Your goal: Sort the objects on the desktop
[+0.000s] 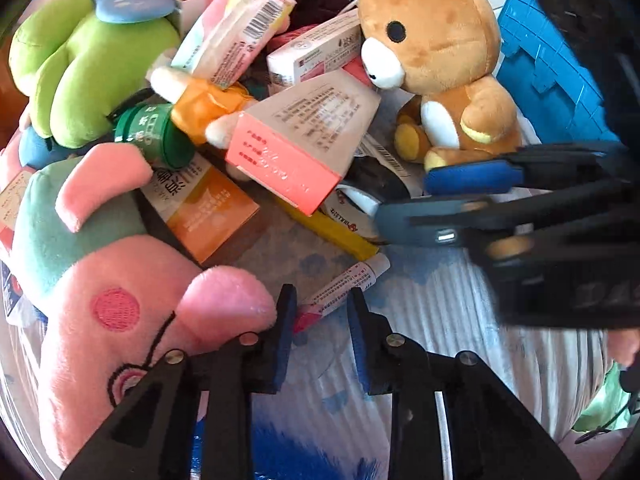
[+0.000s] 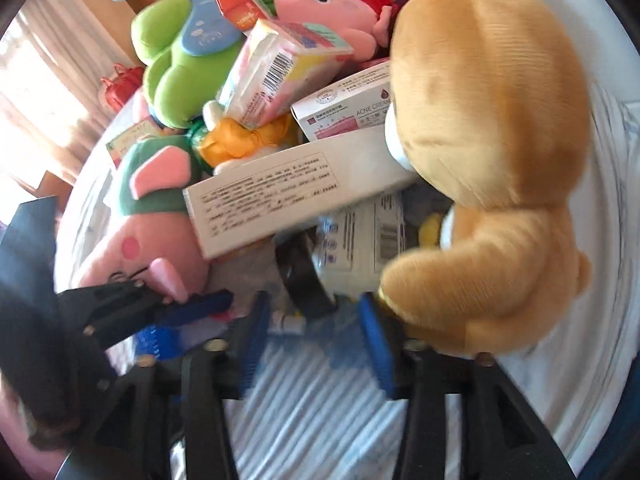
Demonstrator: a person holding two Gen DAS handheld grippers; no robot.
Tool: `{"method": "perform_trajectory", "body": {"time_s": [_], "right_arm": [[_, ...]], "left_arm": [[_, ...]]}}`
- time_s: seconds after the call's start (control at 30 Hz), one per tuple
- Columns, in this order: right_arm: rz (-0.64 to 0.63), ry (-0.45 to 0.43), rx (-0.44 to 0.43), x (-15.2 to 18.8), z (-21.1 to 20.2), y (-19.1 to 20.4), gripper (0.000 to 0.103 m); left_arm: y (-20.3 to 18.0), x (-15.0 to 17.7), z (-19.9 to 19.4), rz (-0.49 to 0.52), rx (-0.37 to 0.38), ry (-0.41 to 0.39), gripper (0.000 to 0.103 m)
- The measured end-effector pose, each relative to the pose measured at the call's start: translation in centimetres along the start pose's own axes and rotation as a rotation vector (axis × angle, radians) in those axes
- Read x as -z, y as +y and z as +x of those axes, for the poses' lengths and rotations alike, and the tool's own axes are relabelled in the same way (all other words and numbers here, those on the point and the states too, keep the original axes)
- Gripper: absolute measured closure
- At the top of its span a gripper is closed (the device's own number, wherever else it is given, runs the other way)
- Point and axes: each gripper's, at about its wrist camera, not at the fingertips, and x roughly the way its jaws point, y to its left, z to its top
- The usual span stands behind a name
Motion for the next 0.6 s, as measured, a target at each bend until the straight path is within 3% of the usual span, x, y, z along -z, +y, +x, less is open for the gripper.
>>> {"method": "perform_trajectory", "body": {"time_s": [0.03, 0.07, 0.1, 0.13, 0.2, 0.27, 0.43, 0.6], "right_arm": [[-0.01, 0.019, 0.02, -0.3, 0.8, 0.3, 0.06], [-0.018, 0.036, 0.04, -0.2, 1.4, 0.5, 0.076], [-0.016, 0.04, 0.062, 0.0, 1.5, 0.5, 0.077], [0.001, 0.038, 0.054, 0.3, 1.3, 0.4, 0.083], [0.062, 0.05, 0.029, 1.2, 0.7, -0.7, 0.084], [0.13, 0.06, 0.028, 2.6, -0.1, -2.4, 0.092], [0.325, 0.119, 0.044, 7.5, -1.4, -7.4, 0.092], [0.349, 0.099, 0.048, 9.9, -3.2, -8.0, 0.089]], "left_arm": [[-0.2, 0.0, -0.1, 0.004, -0.003, 0.001, 0.078], [-0.5, 0.1, -0.2, 0.007, -0.004, 0.009, 0.086], [-0.6, 0.3, -0.1, 0.001, 0.011, 0.031, 0.092], [-0.6, 0.5, -0.3, -0.007, 0.016, 0.025, 0.093], [-0.8, 0.9, -0.6, -0.013, 0.016, 0.033, 0.093], [-1.0, 1.4, -0.9, -0.012, 0.019, 0.046, 0.093], [1.3, 1.4, 0.4, -0.036, 0.039, 0.093, 0.093], [1.0, 2.0, -0.6, 0.015, -0.025, 0.08, 0.093]]}}
